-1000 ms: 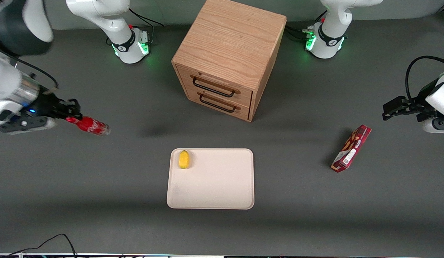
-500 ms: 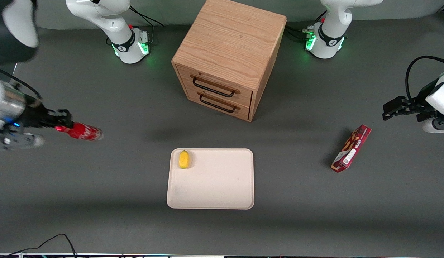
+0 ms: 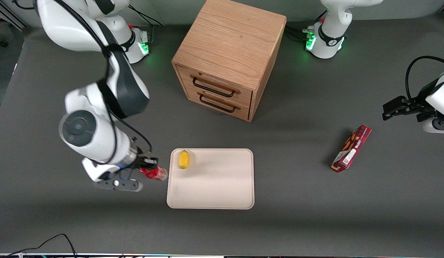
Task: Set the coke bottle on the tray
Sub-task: 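Carry the bottle over the white tray's edge beside the lemon, then set the bottle upright on the tray, open and raise the right gripper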
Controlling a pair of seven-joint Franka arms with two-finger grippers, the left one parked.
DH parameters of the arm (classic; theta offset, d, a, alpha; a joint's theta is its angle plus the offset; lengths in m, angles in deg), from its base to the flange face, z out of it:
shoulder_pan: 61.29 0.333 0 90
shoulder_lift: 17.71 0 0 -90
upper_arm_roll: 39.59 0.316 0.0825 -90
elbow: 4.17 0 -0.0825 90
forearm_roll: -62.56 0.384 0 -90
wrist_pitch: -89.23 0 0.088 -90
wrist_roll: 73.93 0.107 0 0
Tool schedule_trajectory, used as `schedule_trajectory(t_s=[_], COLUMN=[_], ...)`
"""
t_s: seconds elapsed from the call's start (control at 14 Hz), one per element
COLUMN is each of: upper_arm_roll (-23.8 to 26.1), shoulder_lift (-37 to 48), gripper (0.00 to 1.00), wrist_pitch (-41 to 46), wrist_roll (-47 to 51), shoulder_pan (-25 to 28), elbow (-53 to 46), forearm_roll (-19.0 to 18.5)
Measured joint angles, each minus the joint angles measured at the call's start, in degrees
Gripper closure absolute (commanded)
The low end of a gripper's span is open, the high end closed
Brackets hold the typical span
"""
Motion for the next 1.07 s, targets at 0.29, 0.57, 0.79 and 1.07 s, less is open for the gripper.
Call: schedule_trajectory(t_s=[0.29,0.57,0.79,1.07], upper_arm_roll=[0.0,-0.2,-0.2,-0.2], shoulder_lift=[-6.3,-8.4,-9.1,-9.2], gripper=[1.0,0.93,0.52,0.0], wrist_pitch=[-8.1,-10.6,-11.0,-11.1], wrist_roll=[2.8,2.9,3.3,4.0], shoulder_pan=[0.5,1.4,1.8,1.8], elbow=[-0.8,-0.9,-1.0,-1.1], forearm_roll=[0.0,-0.1,-0.9,-2.4])
